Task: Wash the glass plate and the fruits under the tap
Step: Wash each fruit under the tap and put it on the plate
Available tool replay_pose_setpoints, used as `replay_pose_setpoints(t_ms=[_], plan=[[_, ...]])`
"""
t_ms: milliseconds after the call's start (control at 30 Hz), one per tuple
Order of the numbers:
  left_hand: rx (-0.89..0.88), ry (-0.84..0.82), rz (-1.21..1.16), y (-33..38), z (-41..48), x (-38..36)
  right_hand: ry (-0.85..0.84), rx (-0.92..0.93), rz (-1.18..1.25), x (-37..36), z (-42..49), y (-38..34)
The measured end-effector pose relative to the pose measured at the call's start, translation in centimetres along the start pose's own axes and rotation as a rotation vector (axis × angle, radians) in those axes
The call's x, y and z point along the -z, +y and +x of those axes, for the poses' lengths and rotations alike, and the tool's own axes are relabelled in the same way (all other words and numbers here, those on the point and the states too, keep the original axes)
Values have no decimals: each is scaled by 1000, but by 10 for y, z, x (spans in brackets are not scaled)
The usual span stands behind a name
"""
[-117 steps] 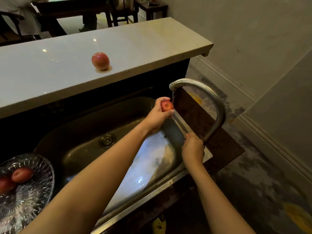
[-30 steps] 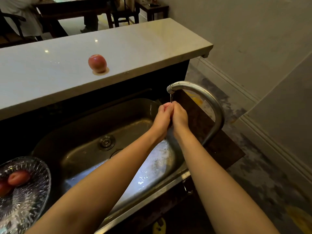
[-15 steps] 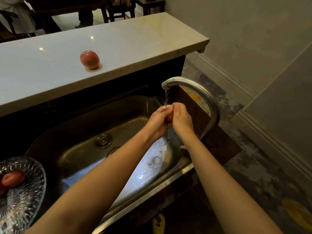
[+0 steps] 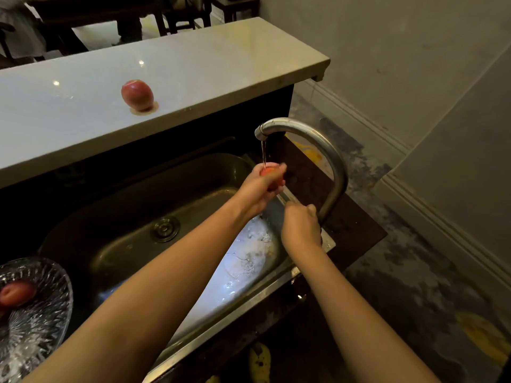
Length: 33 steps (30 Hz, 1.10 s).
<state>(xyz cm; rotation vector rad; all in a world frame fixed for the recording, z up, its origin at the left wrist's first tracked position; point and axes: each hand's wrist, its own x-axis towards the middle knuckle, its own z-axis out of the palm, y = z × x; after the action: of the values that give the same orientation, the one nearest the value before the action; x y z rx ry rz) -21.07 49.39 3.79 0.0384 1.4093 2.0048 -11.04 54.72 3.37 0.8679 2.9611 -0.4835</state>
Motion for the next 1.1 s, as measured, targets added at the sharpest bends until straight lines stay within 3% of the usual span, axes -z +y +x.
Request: replay_pose_setpoints(t_ms=[233,433,633,767,933,1100], plan=[[-71,-4,283,1,-10,6,-12,47,-46,7,-4,3],[-171,97,563,-1,-13,10,-56,79,-53,14,-8,3],[-163,92,786,11,-22,23,-132,149,-181,26,-6,-9],[-161,118,906,37,-39,49,-27,251,-114,38,1,-39],[-231,342,1092,81,-72,98,-132,416,97,46,19,-98],[-209,497,1003,121,-123,150,-123,649,253,53,27,-166]])
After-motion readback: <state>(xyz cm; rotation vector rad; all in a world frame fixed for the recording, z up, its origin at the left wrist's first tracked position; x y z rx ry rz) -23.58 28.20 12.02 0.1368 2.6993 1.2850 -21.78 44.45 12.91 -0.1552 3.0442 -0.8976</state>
